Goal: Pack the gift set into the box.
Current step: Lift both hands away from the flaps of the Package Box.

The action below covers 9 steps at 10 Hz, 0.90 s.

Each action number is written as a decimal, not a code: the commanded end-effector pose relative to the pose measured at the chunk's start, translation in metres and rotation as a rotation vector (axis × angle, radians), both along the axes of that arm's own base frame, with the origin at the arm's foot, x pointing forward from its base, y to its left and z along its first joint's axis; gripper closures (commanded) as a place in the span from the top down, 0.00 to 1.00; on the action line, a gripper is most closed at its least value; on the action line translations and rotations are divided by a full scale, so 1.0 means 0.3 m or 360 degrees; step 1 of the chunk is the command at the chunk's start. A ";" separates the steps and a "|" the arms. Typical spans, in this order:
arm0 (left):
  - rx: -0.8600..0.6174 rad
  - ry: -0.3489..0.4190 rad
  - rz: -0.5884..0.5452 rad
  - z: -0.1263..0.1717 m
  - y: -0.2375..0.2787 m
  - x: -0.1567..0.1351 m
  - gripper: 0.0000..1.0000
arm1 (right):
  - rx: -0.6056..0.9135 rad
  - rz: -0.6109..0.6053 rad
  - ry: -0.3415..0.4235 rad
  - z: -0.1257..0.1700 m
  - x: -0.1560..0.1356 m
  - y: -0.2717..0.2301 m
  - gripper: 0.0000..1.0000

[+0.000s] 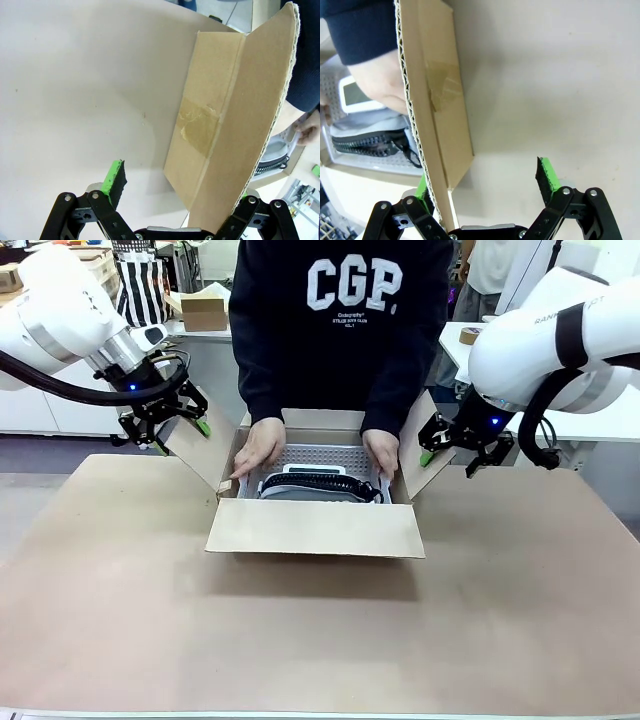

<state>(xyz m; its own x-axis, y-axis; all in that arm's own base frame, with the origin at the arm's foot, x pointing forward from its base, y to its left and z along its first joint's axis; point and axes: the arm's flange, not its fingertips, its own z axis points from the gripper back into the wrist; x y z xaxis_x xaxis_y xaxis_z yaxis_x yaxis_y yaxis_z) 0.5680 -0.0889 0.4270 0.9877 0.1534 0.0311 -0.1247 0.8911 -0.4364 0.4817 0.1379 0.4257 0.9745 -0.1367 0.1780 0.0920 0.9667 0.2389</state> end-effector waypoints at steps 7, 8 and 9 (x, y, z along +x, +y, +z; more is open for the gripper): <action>0.0035 0.0005 0.0022 0.006 0.000 -0.002 1.00 | -0.0023 -0.0022 0.0030 0.002 0.006 0.014 1.00; 0.0035 0.0005 0.0022 0.006 0.000 -0.002 1.00 | -0.0023 -0.0022 0.0030 0.002 0.006 0.014 1.00; 0.0035 0.0005 0.0022 0.006 0.000 -0.002 1.00 | -0.0023 -0.0022 0.0030 0.002 0.006 0.014 1.00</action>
